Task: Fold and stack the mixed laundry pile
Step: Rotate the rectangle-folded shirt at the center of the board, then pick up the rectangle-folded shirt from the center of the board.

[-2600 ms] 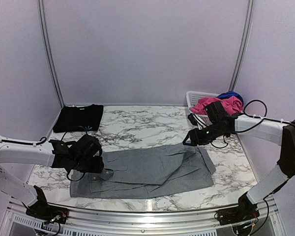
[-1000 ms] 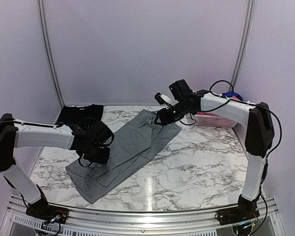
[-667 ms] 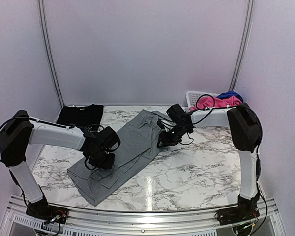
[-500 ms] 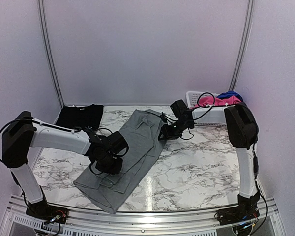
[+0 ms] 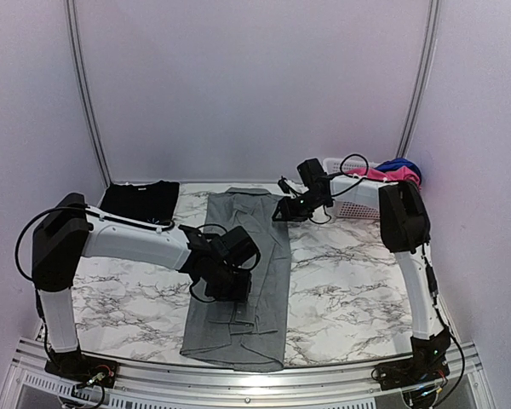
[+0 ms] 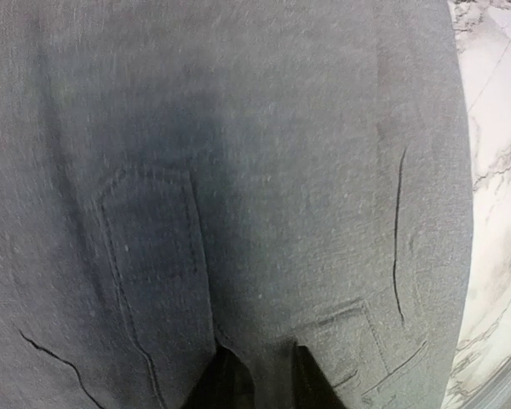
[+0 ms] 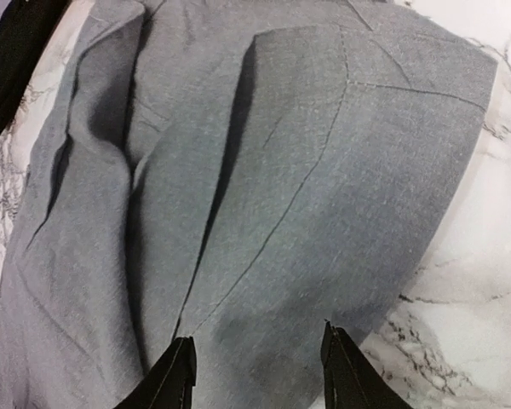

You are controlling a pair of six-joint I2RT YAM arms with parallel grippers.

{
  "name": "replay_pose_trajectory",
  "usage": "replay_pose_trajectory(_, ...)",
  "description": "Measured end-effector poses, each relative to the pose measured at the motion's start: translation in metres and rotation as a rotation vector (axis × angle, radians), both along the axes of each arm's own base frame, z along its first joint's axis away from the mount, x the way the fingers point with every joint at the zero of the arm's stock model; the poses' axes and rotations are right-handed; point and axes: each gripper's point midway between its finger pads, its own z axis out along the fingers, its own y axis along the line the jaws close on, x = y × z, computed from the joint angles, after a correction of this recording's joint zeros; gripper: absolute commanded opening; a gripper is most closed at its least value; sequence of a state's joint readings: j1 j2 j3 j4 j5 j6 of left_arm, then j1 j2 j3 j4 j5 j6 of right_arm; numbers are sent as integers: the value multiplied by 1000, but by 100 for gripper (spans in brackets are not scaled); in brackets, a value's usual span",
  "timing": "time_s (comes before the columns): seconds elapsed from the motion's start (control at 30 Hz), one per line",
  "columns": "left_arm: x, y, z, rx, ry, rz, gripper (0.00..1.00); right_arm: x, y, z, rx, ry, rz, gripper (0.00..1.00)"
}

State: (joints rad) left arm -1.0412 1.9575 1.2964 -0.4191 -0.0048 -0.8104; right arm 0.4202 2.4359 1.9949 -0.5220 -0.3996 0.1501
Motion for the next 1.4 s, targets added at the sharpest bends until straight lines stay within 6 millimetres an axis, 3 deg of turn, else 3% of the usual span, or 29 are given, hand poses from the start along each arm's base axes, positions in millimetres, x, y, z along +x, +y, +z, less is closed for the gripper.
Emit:
replay_pose_trajectory(0.07,7,0,10,-1,-52,0,65,-8,0,12,19,6,6,50)
replay_pose_trajectory(0.17,13,1,50,-54,-157,0,78,-38,-5,52,74,16,13,50)
replay_pose_trajectory(0.3,3,26,127,-244,-275,58,76,-98,-10,125,161,-28,28,49)
replay_pose_trajectory(0.33,-2,37,137,-284,-285,80,73,-123,-8,141,191,-44,40,48)
replay_pose_trajectory(0.4,-13,56,140,-339,-277,125,67,-171,-2,150,222,-26,70,48)
replay_pose_trajectory(0.47,-28,82,118,-341,-230,172,67,-219,7,140,229,31,106,48)
replay_pose_trajectory(0.6,-62,129,59,-285,-101,261,62,-315,11,77,184,240,139,48)
replay_pose_trajectory(0.67,-75,147,44,-293,-59,302,59,-357,-1,42,142,349,110,48)
replay_pose_trajectory(0.77,-88,159,35,-330,-18,338,52,-397,-16,13,106,449,62,48)
replay_pose_trajectory(0.9,-99,161,25,-351,25,347,48,-421,-10,4,119,493,40,47)
replay_pose_trajectory(1.1,-113,161,-2,-312,90,334,42,-425,11,-4,146,515,14,44)
replay_pose_trajectory(1.4,-114,126,-4,-395,112,282,29,-422,22,-12,196,535,-18,28)
